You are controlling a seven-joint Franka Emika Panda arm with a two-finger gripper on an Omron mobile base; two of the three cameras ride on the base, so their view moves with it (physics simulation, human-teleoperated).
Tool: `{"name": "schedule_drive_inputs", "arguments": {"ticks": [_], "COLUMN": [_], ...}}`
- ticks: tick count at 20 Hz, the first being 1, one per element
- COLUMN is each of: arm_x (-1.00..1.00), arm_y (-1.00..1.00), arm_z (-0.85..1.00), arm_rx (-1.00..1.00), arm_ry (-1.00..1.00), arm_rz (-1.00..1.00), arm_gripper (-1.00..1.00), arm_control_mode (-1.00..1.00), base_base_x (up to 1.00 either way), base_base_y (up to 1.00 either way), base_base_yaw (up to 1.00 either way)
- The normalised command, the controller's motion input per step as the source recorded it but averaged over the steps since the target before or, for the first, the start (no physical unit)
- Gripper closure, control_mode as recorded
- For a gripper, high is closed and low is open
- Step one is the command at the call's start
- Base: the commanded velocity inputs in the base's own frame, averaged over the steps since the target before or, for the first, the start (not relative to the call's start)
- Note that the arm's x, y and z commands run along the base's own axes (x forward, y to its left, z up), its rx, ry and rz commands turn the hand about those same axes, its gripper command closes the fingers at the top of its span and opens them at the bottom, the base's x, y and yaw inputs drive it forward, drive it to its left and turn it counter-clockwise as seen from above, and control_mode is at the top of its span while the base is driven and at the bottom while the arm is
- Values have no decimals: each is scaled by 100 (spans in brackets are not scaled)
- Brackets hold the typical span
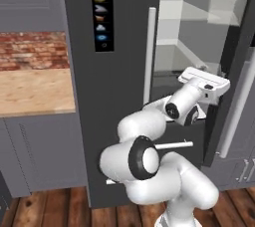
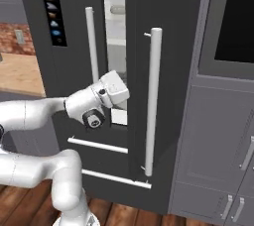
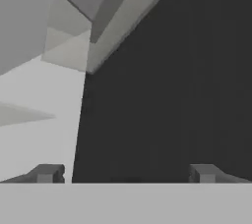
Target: Take the donut and cupcake from the fridge and place them on the empty tray on the dining counter.
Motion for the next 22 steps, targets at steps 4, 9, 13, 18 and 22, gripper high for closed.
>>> {"name": "schedule_drive_inputs", "arguments": {"ticks": [4,9,13,18,22], "arm_x": [-77,-60,-17,3,-61], "arm_y": [-100,-100,-100,-85,-3], "arm_z": [27,37,31,72,99], "arm_rx": [38,42,40,24,9], "arm_ry": [22,19,7,1,3], "arm_rz": [-20,-17,-8,0,4], "arm_gripper": [-100,-100,-100,-100,-100], "arm_control_mode": [-100,-100,-100,-100,-100], "base_base_x": [0,0,0,0,0], "base_base_y": [0,0,0,0,0], "base_base_yaw": [0,0,0,0,0]}}
